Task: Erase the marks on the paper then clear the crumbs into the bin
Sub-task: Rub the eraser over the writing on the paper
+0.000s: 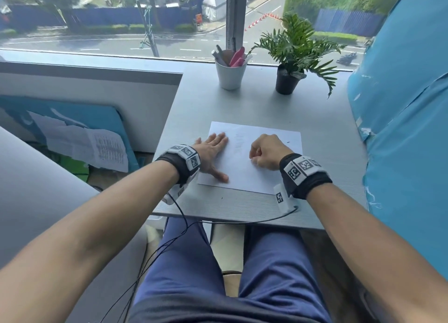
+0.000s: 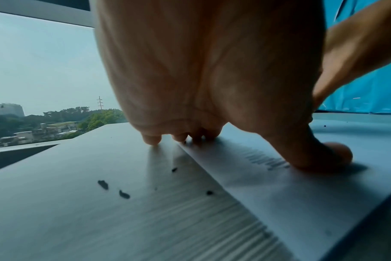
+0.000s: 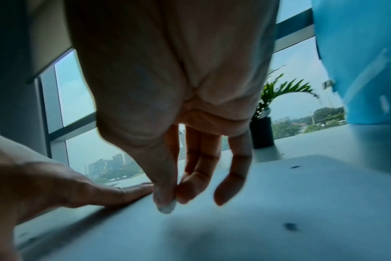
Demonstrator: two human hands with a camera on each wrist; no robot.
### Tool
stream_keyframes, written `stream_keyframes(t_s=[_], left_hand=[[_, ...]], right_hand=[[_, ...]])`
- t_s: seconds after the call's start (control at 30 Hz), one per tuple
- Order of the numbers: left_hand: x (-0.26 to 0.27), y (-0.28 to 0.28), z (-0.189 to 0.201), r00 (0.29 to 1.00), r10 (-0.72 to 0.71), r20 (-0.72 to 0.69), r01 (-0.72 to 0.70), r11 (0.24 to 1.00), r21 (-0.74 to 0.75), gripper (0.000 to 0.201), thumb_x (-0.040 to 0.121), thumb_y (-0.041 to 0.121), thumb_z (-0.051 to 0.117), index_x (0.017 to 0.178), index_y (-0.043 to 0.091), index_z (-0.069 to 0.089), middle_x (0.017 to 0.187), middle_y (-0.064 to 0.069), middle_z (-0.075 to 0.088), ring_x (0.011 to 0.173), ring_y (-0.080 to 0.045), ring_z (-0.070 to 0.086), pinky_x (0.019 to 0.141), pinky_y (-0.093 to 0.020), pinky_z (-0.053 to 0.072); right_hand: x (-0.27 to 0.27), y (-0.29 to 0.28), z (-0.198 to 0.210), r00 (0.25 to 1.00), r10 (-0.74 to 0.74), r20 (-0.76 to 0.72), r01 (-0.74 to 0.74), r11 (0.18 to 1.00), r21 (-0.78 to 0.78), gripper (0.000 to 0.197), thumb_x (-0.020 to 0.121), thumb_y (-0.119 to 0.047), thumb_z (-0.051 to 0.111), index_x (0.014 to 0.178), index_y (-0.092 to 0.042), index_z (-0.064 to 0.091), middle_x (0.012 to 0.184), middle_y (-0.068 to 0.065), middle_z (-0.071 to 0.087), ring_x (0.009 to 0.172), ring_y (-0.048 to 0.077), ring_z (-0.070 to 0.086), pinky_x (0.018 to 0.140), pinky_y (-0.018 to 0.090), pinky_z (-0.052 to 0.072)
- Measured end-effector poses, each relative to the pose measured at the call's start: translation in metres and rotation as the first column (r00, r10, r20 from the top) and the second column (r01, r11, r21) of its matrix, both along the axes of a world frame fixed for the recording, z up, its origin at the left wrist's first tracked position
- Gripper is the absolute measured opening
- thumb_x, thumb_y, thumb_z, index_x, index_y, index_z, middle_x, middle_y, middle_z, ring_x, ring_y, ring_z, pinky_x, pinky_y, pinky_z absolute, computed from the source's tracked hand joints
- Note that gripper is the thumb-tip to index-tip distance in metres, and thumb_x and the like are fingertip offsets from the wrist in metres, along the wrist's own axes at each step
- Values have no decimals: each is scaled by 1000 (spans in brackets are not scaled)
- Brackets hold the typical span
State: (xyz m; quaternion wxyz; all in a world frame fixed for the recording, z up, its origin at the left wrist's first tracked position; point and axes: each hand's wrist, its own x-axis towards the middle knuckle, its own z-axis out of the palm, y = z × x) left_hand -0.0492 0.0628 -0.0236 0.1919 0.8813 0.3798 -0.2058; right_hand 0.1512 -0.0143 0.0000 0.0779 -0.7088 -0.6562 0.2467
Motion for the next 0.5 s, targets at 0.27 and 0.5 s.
stream_keyframes(t_s=[0.27, 0.5], left_hand=[[-3, 3, -7, 1000, 3, 9, -2, 1000, -27, 139, 63, 80, 65, 152, 20, -22, 159, 5, -28, 147, -17, -23, 118, -54, -9], [-3, 6, -12, 1000, -7, 1, 7, 1000, -15, 142, 58, 85, 63, 152, 21, -22, 159, 6, -28, 148, -18, -21, 115, -59, -6]], right_hand=[[-40, 41, 0, 998, 57, -31, -52, 988, 144, 8, 75, -17, 71, 79, -13, 76, 79, 2, 71, 76, 17, 65, 74, 27, 56], [-48, 22, 5, 964, 264, -31, -265, 964, -23, 10, 75, -10, 70, 80, -15, 77, 62, -10, 58, 57, 5, 54, 51, 11, 39]])
